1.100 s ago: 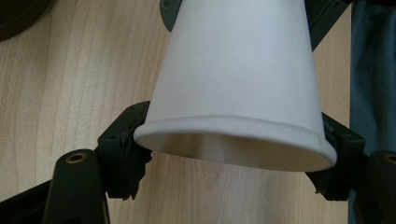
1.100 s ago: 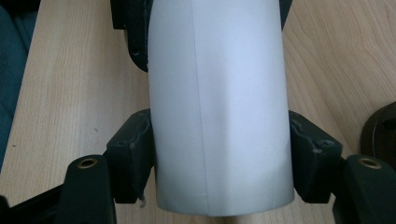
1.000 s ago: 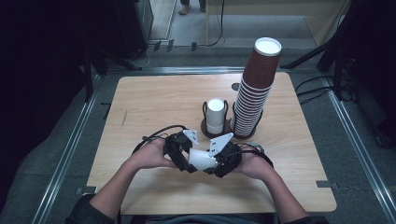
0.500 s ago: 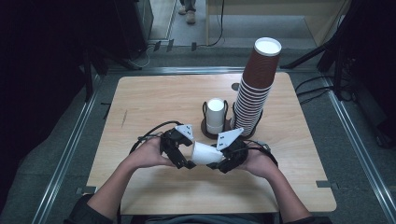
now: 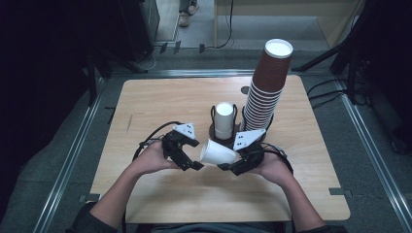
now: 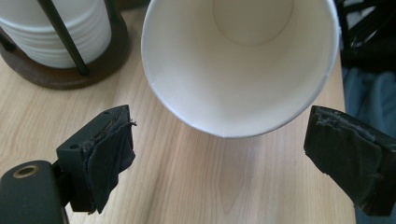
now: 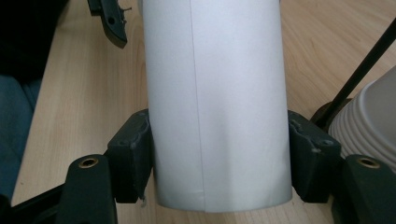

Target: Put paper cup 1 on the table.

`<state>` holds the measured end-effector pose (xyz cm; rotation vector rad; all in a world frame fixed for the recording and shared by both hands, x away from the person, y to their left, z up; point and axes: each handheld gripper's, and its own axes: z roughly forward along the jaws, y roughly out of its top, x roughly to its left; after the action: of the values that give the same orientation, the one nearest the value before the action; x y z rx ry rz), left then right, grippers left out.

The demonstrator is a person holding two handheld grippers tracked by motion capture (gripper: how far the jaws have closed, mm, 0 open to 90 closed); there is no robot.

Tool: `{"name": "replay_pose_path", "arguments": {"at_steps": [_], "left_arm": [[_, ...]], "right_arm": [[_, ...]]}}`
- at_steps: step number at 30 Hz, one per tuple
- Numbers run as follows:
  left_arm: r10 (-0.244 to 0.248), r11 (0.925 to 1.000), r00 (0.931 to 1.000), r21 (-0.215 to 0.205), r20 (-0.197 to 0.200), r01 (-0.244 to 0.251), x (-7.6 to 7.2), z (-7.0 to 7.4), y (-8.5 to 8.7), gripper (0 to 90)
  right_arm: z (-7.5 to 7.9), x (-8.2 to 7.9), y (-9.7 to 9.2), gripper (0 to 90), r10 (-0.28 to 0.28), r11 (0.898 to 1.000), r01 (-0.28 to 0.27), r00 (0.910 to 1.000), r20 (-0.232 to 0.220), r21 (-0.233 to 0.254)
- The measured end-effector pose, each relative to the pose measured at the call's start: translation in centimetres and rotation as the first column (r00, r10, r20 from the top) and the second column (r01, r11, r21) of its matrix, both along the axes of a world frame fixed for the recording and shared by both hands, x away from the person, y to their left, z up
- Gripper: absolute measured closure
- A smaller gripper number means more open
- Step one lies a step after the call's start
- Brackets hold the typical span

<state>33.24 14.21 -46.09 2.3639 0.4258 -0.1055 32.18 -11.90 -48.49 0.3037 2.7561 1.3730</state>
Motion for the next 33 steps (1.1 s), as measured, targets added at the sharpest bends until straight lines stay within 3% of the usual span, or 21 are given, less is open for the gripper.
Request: {"name": "replay_pose_path", "arguments": {"at_steps": [4,10,17,22,26,33], "left_arm": [[0.027,0.9967,0.9996,-0.076,-0.003,-0.027,0.0,0.4,0.3,8.0],[0.041,0.9883,0.9991,-0.147,-0.006,-0.042,0.0,0.7,0.3,8.0],[0.049,0.9723,0.9986,-0.228,-0.020,-0.052,0.0,1.0,0.0,8.4],[0.061,0.9577,0.9977,-0.280,-0.030,-0.067,-0.1,1.0,0.0,11.4],[0.072,0.9534,0.9969,-0.291,-0.032,-0.079,0.0,1.0,0.1,14.9],[0.074,0.9557,0.9969,-0.284,-0.028,-0.079,0.0,0.9,0.1,21.9]], "right_arm": [[0.3,0.2,-0.4,33.2,-0.015,0.997,0.016,0.9996,-0.023,0.071],[0.2,0.3,-0.8,33.2,-0.020,0.987,0.027,0.9987,-0.046,0.157],[-0.3,0.1,-0.2,33.1,0.002,0.985,0.009,0.9982,-0.061,0.174],[-0.4,0.2,0.1,33.1,0.007,0.974,0.012,0.9963,-0.086,0.225],[-0.4,0.2,0.3,33.0,0.009,0.972,0.014,0.9953,-0.096,0.234],[-0.6,0.4,0.6,33.5,0.012,0.977,0.009,0.9951,-0.098,0.213]]}}
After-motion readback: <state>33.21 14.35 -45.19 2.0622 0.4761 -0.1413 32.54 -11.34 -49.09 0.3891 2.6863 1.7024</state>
